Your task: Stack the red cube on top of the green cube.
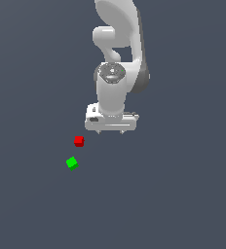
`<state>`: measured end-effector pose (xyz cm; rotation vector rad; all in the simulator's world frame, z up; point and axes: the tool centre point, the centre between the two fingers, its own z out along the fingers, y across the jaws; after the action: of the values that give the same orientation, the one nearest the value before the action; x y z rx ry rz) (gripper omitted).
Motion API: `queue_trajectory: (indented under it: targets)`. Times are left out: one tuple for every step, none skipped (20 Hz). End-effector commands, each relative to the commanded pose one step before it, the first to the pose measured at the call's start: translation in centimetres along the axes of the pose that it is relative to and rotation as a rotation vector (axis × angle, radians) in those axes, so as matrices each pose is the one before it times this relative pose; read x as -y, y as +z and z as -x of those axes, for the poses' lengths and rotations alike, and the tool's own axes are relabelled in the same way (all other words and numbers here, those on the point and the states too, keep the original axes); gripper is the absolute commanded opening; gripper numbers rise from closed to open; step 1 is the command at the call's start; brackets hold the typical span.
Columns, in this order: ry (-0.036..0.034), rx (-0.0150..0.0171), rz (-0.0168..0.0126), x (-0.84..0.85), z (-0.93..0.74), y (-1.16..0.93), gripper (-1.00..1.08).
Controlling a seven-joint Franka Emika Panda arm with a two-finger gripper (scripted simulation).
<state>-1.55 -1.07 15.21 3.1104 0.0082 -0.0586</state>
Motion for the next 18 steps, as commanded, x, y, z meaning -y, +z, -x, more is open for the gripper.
queue_trajectory:
  targets:
    - [0.00000,0.00000,0.00000,-0.001,0.000,0.000,1.00]
    - [0.00000,0.00000,0.00000,-0.035,0.007,0.026,1.00]
    - [0.00000,0.00000,0.00000,-0.105,0.020,0.077,1.00]
    - [0.00071,-0.00081,-0.00052,-0.225,0.048,0.082,1.00]
    - [0.00059,-0.00065,-0.00043,-0.286,0.058,0.142,1.00]
    - [0.00072,-0.00080,-0.00053,-0.363,0.073,0.184,1.00]
    - [0.00101,-0.00112,-0.00075,-0.451,0.091,0.215,1.00]
    - [0.00101,-0.00112,-0.00075,-0.517,0.102,0.263,1.00]
    - [0.00131,-0.00145,-0.00098,-0.602,0.119,0.292,1.00]
    - [0.00137,-0.00152,-0.00103,-0.669,0.131,0.334,1.00]
    - [0.00154,-0.00172,-0.00116,-0.742,0.144,0.367,1.00]
    - [0.00159,-0.00177,-0.00121,-0.805,0.154,0.407,1.00]
    - [0.00179,-0.00199,-0.00137,-0.876,0.166,0.437,1.00]
    - [0.00192,-0.00214,-0.00149,-0.941,0.175,0.470,1.00]
    - [0.00199,-0.00222,-0.00159,-1.000,0.182,0.505,1.00]
    - [0.00214,-0.00239,-0.00176,-1.059,0.188,0.532,1.00]
    - [0.00204,-0.00228,-0.00174,-1.030,0.178,0.522,1.00]
    - [0.00190,-0.00213,-0.00169,-0.961,0.161,0.488,1.00]
